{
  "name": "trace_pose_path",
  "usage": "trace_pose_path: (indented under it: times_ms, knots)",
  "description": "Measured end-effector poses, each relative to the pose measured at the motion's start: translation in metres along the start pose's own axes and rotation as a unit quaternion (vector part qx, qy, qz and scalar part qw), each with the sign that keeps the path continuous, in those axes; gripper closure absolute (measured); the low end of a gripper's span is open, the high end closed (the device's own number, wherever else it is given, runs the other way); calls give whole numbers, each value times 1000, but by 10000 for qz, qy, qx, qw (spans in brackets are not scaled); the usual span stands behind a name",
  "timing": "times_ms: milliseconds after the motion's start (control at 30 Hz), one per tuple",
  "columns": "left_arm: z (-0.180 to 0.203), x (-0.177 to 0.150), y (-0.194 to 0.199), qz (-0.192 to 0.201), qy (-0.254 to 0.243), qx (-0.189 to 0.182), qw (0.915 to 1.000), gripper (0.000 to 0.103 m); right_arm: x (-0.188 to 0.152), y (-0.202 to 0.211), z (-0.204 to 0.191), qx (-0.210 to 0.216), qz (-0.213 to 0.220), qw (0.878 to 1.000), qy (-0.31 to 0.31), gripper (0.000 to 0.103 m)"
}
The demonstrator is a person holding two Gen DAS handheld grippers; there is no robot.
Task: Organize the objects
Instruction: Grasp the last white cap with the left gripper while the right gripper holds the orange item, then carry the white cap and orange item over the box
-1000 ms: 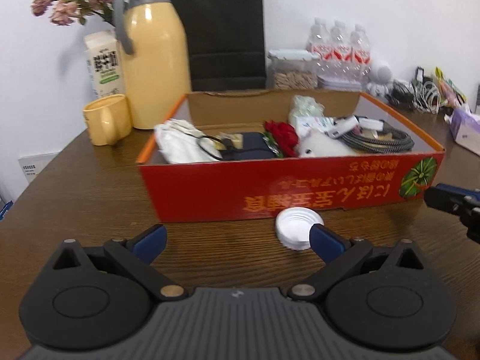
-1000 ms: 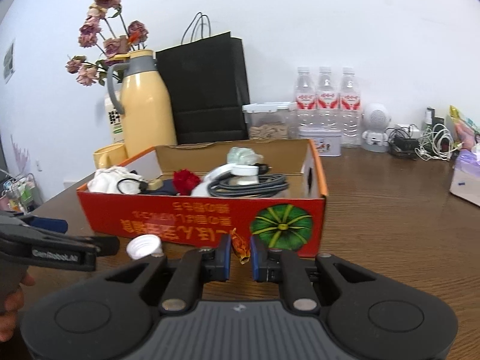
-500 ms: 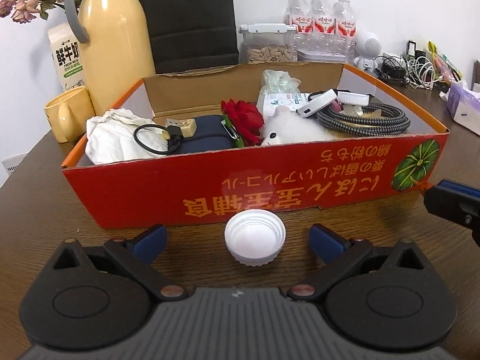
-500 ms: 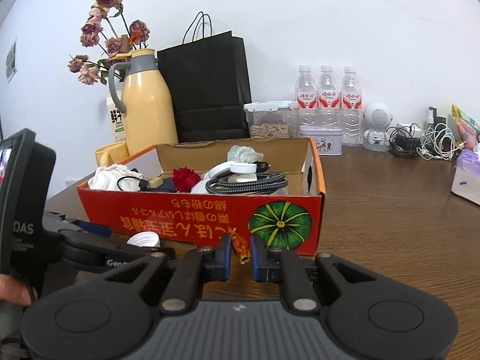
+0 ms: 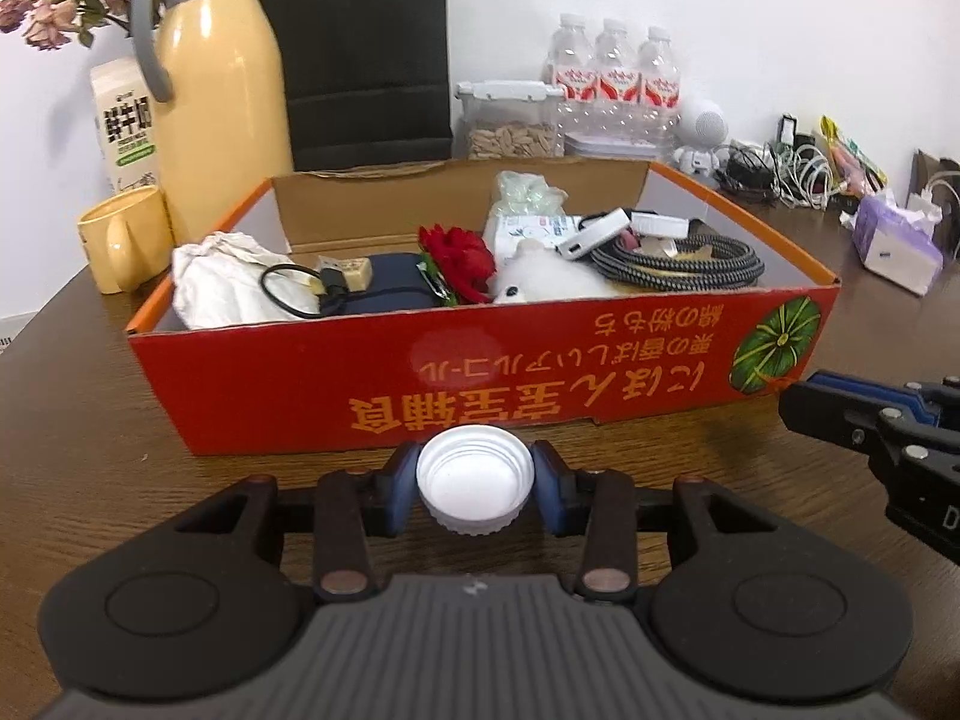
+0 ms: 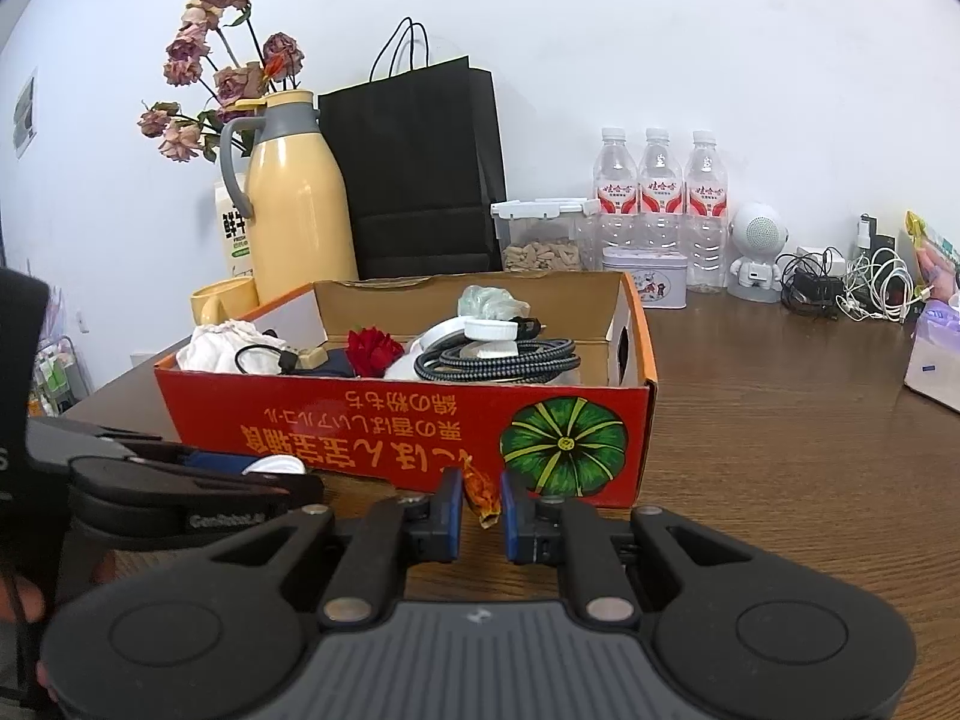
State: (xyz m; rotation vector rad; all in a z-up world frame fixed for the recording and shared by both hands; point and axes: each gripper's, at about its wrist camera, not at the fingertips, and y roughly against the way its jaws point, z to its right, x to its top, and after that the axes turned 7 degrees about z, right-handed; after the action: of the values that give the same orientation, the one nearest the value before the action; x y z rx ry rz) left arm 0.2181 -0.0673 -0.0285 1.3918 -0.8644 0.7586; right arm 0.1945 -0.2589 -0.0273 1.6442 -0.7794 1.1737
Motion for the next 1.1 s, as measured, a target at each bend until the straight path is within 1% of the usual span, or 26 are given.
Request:
trace_pose_path:
  times_ms: [167,367,467,667,833,1100]
  knots:
    - [-5,-1,15,164,90,26,9998,62,0,1,-1,-6,36,10000,32,91]
    - [-12,5,34,412,138,-66,9990,62,3,7,-10,-37,186,9995,252,91]
    - [-14,12,42,554,130,-93,9983,62,10,13,-16,22,310,9989,350,91]
    - [-17,35,55,974,96,-91,9952,62,30,15,-26,104,568,9971,505,91]
    - [-22,55,56,1248,147,-22,9921,62,49,5,-33,147,734,9954,602,91]
    - [-30,79,37,1400,351,86,9895,62,76,-30,-38,108,878,9940,647,91]
